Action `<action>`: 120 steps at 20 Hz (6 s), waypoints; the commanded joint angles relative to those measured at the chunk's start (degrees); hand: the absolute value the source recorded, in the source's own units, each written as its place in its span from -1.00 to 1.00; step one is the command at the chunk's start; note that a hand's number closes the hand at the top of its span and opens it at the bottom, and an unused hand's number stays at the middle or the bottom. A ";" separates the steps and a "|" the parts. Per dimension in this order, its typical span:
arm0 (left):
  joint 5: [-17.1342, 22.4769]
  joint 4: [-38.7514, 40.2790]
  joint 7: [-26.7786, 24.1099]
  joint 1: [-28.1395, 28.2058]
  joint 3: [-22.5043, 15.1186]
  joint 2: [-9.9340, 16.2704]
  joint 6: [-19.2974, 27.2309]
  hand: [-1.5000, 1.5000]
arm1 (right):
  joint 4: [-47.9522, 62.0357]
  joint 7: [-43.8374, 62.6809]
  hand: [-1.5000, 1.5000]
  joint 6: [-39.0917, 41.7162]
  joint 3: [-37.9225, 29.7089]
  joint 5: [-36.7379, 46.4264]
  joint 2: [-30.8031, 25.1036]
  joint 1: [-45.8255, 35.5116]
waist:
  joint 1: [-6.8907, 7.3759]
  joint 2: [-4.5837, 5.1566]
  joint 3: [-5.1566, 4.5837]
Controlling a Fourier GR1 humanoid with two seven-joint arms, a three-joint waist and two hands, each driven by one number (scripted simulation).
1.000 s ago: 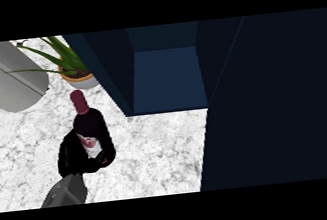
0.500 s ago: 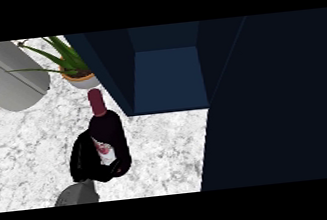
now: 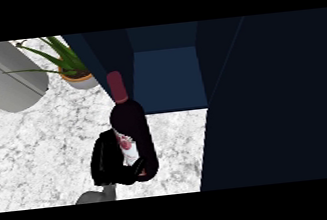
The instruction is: Pick up the wine, place it into the cabinet and close the cabinet
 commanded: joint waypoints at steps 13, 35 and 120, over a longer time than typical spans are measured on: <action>13.49 9.13 -8.01 -8.23 -12.59 -0.10 15.44 1.00 | 0.34 -0.35 -1.00 1.23 -5.82 -5.76 -1.86 -0.70 | -0.20 0.13 -0.01; 30.59 35.51 -13.25 -34.57 -11.98 -0.10 13.37 1.00 | 2.21 -3.32 -1.00 1.54 -0.43 -2.43 0.15 0.71 | -1.39 0.39 -0.05; 54.14 48.39 -21.52 -54.76 -30.81 -0.10 26.71 -1.00 | 10.06 -7.36 -1.00 2.40 1.83 -2.90 1.22 -4.32 | -5.74 1.63 -0.08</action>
